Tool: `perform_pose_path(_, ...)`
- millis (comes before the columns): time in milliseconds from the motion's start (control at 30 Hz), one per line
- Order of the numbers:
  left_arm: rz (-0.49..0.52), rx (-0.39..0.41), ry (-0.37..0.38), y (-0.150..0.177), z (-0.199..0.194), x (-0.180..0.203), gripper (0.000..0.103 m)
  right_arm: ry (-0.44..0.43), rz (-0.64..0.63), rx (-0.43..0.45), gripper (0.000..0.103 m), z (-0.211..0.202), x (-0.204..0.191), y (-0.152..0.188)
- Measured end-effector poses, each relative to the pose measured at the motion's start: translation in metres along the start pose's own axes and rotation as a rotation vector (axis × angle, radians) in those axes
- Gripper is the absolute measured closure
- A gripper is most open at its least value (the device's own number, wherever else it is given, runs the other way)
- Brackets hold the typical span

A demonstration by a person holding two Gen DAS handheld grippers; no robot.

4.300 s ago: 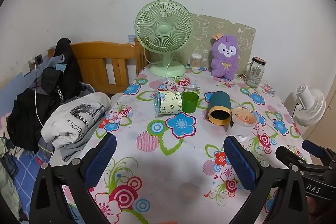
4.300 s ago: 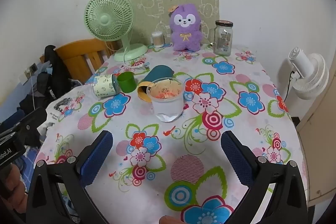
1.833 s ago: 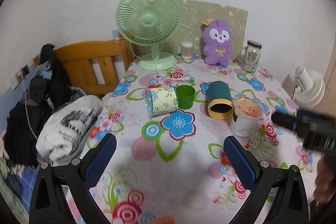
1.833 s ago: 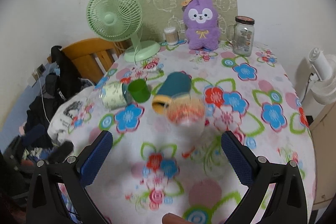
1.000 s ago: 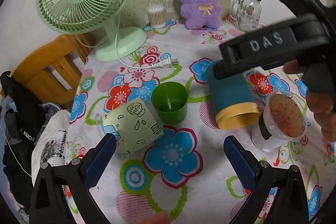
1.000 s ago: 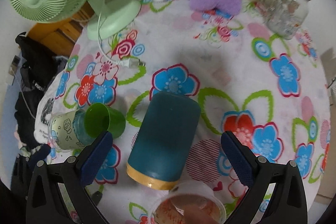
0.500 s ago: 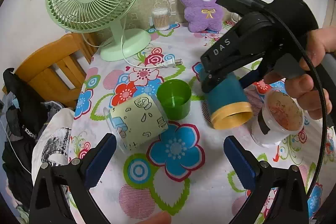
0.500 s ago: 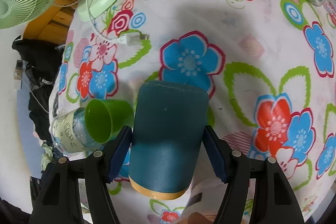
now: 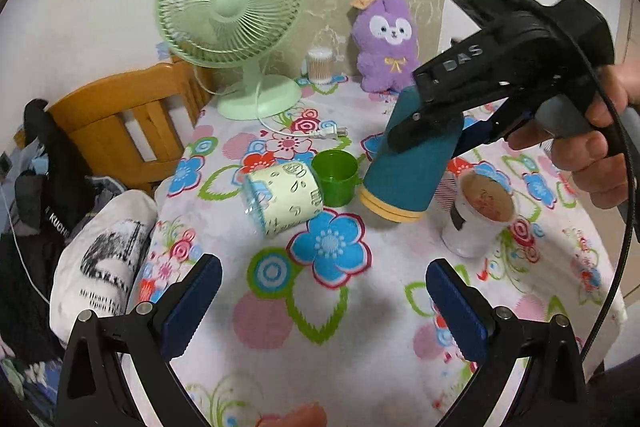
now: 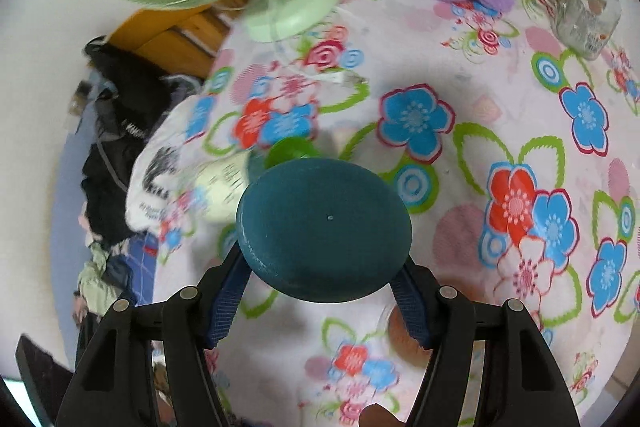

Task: Flip cup upside down
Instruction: 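Lift the teal cup with the right gripper and set it down upright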

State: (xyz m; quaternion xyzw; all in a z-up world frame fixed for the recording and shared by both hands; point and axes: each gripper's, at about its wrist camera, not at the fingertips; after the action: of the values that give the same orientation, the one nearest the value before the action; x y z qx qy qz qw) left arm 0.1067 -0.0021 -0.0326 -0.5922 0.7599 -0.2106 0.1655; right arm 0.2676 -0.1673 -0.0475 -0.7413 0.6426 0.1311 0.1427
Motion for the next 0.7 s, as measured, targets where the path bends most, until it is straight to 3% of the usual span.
perform_pose_path(267, -0.054, 0.072, 0.034, 0.056, -0.05, -0.006, 0.0, 0.036, -0.16, -0.005, 0.034, -0.027, -0.038, 0.082)
perform_pose_path(467, -0.054, 0.092, 0.06, 0.103, -0.073, 0.002, 0.0, 0.052, -0.23, -0.116, 0.034, -0.012, -0.048, 0.148)
perform_pose_path(700, -0.03, 0.056, 0.091, 0.14, -0.076, 0.017, 0.0, 0.007, -0.241, -0.258, 0.034, 0.025, -0.049, 0.191)
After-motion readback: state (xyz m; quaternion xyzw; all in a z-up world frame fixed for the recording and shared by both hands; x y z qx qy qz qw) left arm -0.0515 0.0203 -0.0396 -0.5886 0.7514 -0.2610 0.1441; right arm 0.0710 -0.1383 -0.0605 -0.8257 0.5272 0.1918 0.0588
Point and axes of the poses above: each gripper's, at about its wrist camera, not at the fingertips, and z roughly the way its jaws point, x to its right, y to its underside, and after that the axes turned 11 degrees about -x, right-handed
